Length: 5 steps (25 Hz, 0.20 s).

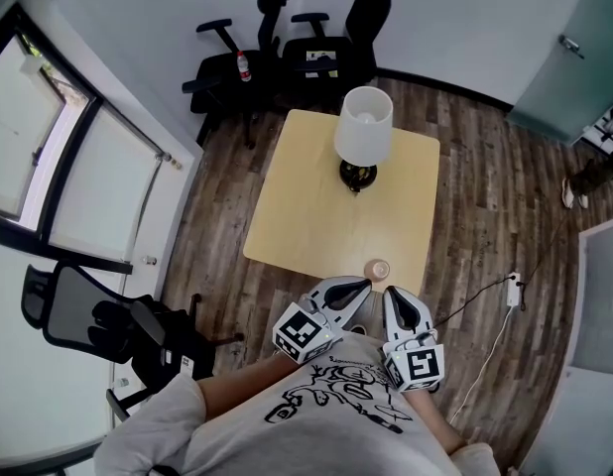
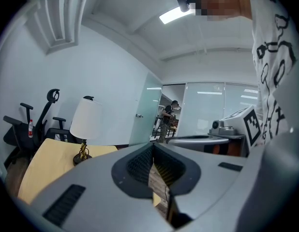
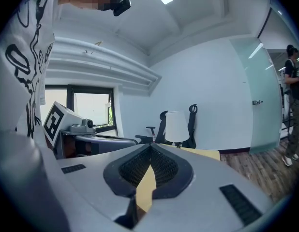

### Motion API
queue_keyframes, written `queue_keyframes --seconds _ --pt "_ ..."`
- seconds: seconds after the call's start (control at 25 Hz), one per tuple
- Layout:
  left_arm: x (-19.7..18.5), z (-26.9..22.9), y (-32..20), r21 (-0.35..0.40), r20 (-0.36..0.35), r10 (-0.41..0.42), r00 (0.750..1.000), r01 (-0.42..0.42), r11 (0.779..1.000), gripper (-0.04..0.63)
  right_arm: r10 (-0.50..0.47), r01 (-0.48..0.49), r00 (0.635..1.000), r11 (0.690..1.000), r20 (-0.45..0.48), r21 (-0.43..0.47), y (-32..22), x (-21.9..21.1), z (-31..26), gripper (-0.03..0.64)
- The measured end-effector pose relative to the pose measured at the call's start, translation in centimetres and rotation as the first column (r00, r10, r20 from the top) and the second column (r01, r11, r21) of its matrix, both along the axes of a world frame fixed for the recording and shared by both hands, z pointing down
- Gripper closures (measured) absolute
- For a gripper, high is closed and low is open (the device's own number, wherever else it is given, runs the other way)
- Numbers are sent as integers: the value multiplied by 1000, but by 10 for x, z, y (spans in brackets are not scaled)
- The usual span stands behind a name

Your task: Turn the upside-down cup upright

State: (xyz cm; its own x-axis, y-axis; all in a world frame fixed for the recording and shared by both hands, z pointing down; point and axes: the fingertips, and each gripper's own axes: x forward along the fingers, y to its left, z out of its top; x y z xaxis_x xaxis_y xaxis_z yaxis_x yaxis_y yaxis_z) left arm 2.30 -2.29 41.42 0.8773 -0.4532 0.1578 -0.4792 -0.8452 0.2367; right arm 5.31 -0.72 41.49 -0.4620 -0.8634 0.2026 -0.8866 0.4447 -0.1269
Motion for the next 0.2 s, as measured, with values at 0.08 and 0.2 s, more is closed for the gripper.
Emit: queue_keyframes --seconds 0.08,0.2 --pt "0 0 0 1 1 3 1000 -3 1000 584 0 0 1000 1000 -1 -1 0 0 0 592" --pt "1 -1 0 6 2 8 1000 -8 1000 584 -2 2 1000 1000 -2 2 -1 0 0 592"
